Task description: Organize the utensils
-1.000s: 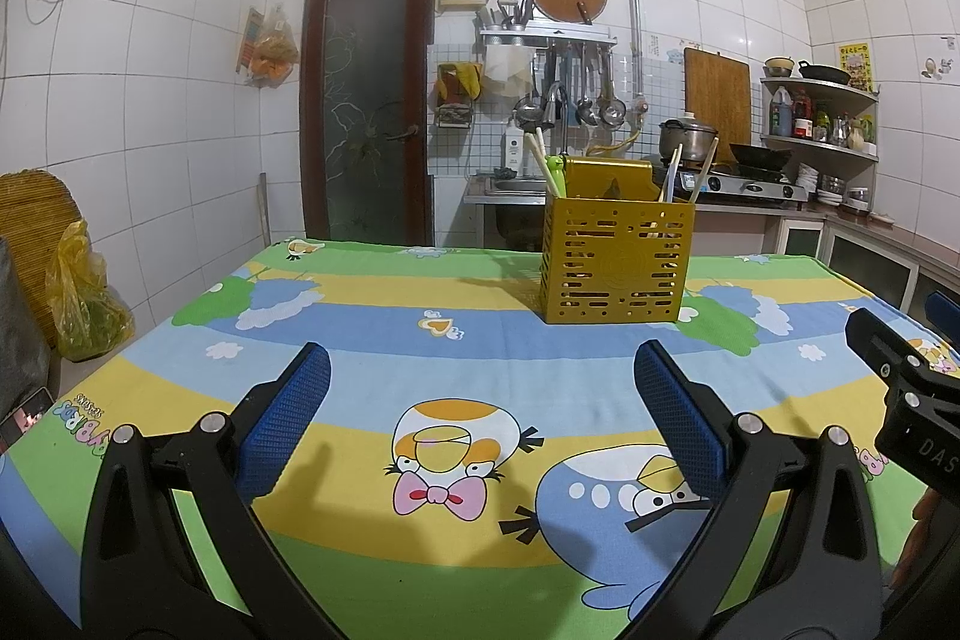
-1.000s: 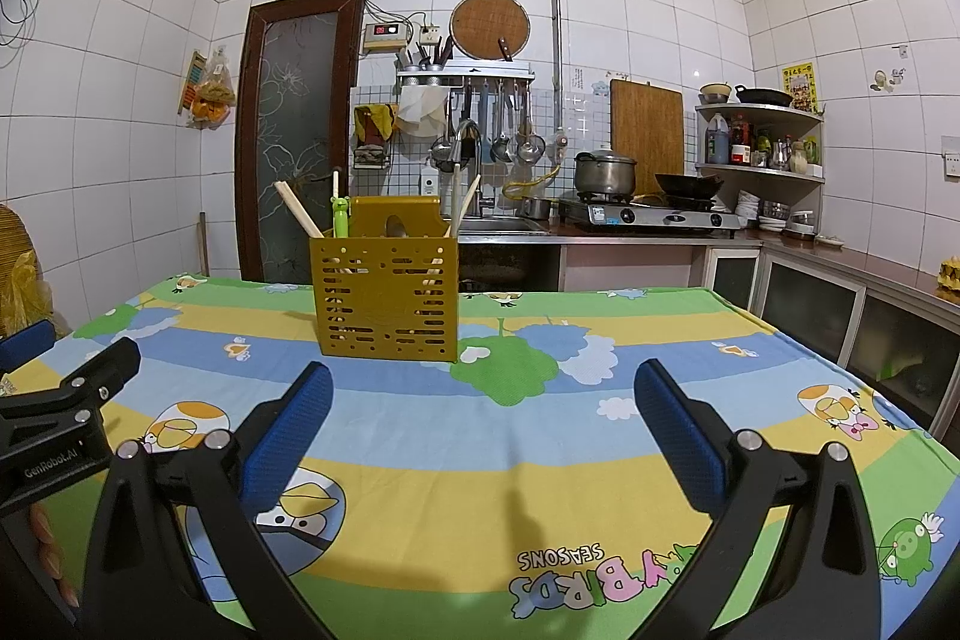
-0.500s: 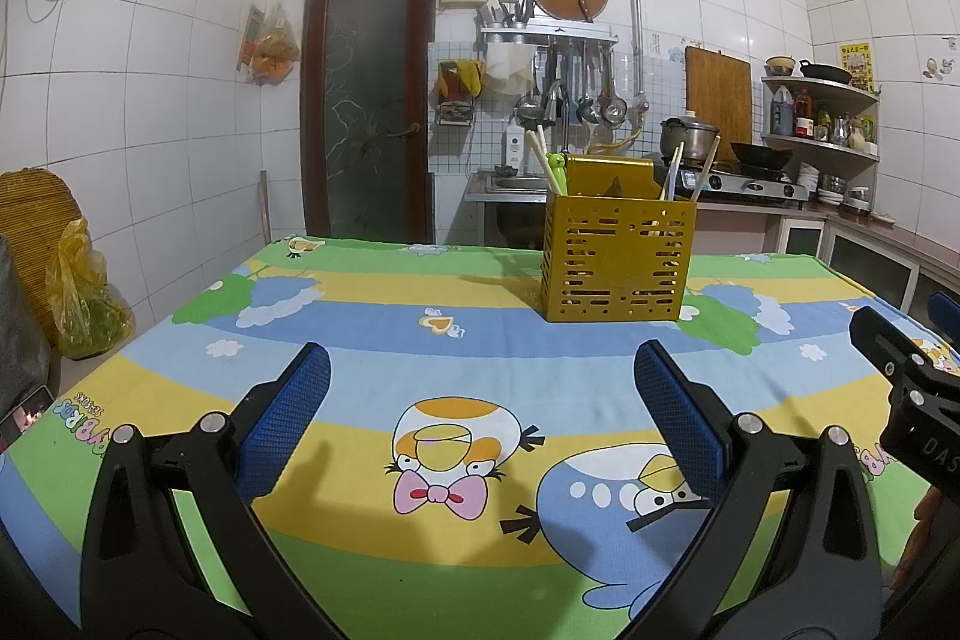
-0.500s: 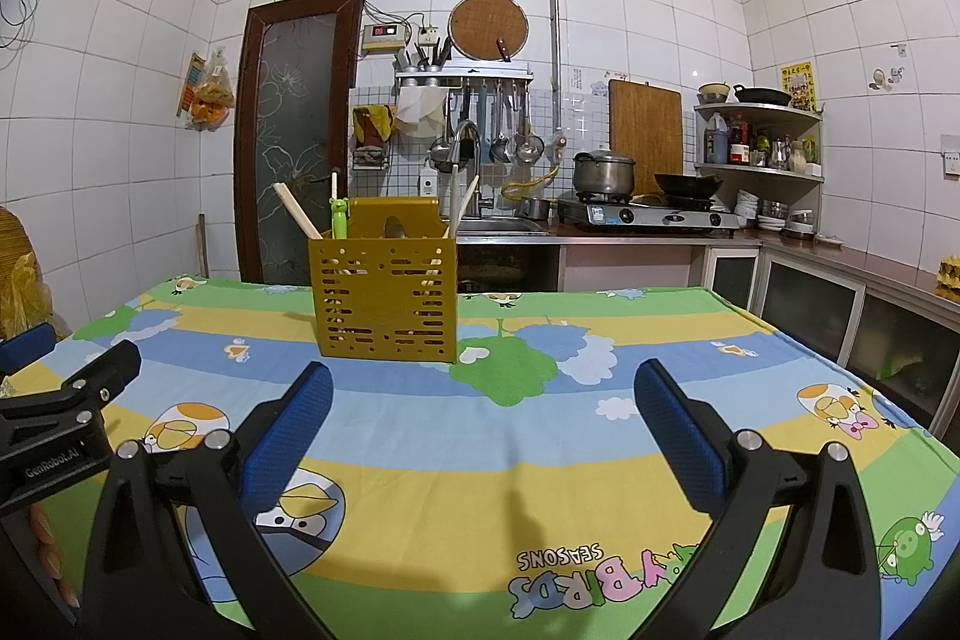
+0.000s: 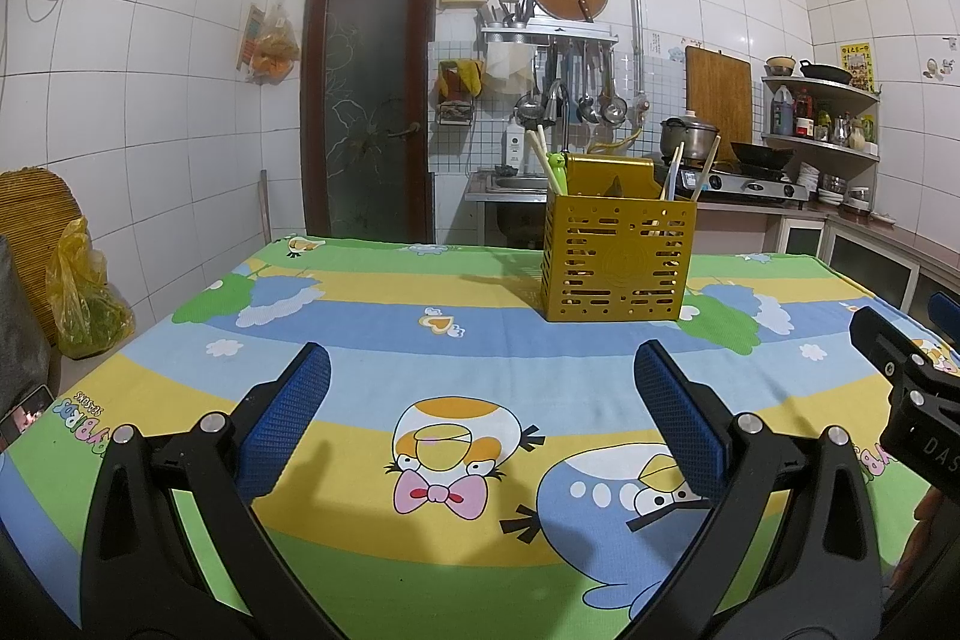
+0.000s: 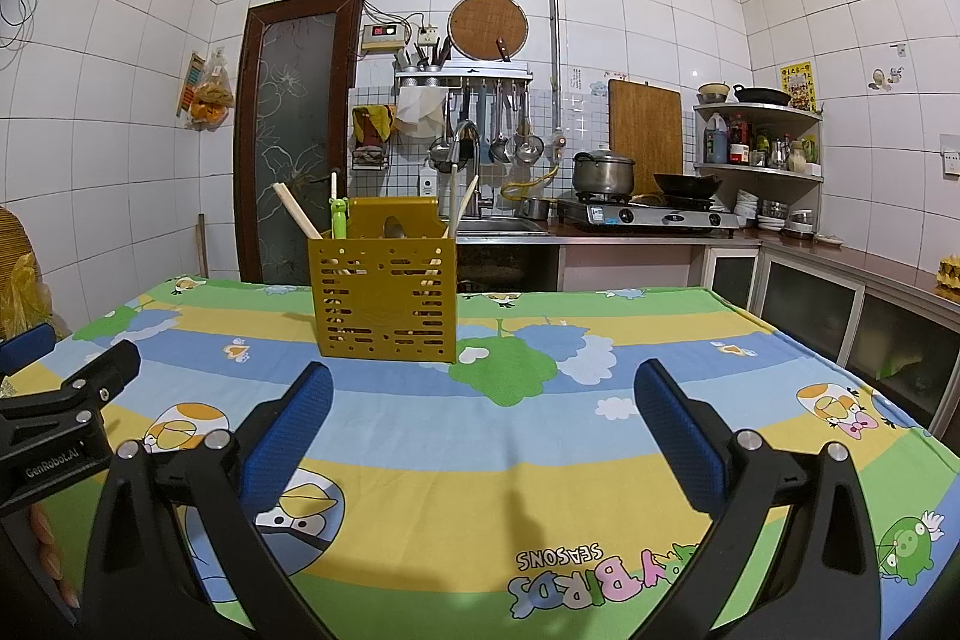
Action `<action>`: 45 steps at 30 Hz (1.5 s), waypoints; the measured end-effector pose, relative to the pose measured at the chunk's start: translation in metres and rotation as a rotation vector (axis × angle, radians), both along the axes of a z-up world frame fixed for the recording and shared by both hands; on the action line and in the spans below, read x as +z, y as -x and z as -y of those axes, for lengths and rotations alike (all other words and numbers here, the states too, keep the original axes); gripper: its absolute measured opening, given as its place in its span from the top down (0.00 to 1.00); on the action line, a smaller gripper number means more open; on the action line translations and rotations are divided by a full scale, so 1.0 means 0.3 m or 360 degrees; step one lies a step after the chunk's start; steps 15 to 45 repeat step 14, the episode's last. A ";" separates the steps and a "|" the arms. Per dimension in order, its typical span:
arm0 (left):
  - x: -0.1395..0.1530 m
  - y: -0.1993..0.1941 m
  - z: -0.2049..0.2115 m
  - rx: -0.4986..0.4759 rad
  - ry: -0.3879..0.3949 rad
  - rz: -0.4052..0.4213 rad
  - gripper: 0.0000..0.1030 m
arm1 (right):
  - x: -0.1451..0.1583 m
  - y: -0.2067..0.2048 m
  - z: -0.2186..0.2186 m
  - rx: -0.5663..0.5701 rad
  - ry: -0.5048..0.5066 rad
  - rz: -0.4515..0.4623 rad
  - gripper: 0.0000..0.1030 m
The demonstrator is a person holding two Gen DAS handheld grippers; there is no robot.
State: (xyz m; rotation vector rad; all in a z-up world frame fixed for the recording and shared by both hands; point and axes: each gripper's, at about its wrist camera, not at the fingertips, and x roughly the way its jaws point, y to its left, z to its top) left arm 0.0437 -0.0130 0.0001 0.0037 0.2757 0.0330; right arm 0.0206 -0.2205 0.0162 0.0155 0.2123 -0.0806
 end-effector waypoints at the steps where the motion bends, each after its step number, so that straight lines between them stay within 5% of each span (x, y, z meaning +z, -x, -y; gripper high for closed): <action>1: 0.000 0.001 0.001 0.0000 0.0000 0.0000 0.05 | 0.001 0.002 0.002 0.0000 0.0000 0.0000 0.04; 45: -0.002 0.000 -0.003 0.0001 0.0005 -0.0007 0.05 | -0.001 0.001 0.002 0.0000 -0.0001 0.0000 0.04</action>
